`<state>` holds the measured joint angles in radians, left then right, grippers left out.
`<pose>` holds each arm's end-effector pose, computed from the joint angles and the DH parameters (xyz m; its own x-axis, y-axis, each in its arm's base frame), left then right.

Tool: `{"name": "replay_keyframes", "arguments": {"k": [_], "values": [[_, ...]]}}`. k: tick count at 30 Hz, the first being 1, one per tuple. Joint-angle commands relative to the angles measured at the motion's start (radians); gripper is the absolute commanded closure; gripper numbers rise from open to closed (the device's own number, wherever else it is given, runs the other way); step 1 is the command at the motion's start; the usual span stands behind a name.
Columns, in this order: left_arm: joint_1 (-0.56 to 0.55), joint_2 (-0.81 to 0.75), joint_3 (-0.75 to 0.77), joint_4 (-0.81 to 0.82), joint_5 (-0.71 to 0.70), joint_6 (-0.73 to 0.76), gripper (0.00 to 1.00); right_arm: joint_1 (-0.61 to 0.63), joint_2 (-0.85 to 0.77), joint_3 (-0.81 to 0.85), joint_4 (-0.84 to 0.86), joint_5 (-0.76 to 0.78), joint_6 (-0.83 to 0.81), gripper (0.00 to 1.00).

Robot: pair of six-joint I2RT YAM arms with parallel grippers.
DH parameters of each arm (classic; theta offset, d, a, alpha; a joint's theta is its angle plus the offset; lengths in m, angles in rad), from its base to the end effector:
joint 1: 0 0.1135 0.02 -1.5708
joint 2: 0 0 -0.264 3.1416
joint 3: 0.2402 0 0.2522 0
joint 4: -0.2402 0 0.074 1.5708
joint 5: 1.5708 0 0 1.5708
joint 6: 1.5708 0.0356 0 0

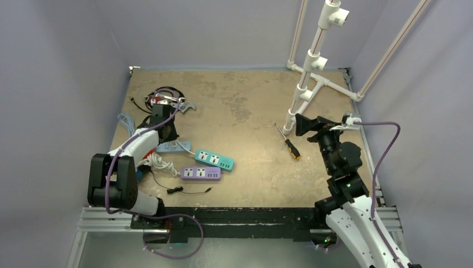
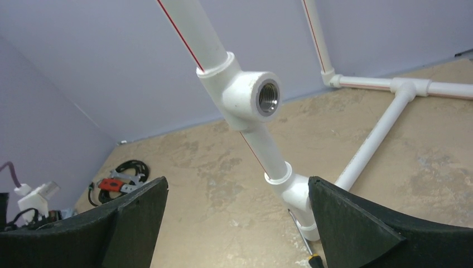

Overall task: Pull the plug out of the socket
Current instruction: Move the socket to the center of the board.

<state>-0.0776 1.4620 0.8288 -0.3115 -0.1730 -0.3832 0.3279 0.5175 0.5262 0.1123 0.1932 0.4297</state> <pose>0.2878 -0.0162 0.1910 -0.7402 -0.3119 -0.5956 -0.3245 0.9416 -0.0897 0.1377 0.0396 0.3194 0.0474 0.4480 -0.8928 -0.1709 0.8842 0.4346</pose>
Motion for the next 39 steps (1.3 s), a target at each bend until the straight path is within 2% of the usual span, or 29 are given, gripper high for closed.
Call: {"name": "replay_keyframes", "arguments": {"k": [1,11,17,31,39], "values": [[-0.069,-0.062,-0.005,0.036,0.113,0.011,1.00,0.000,-0.069,0.007,0.034,0.039,-0.005,0.01],[-0.191,-0.262,-0.045,0.052,0.105,0.024,1.00,0.000,-0.042,0.002,0.039,0.067,0.003,0.01],[-0.259,-0.329,-0.062,0.069,0.140,0.038,1.00,-0.001,-0.019,0.001,0.039,0.076,0.004,0.01],[-0.364,-0.369,-0.089,0.236,0.384,0.079,1.00,0.000,-0.037,0.000,0.045,0.090,0.001,0.01],[-0.438,-0.281,-0.042,0.353,0.417,0.074,1.00,0.000,-0.032,-0.006,0.073,0.063,-0.008,0.01]]}}
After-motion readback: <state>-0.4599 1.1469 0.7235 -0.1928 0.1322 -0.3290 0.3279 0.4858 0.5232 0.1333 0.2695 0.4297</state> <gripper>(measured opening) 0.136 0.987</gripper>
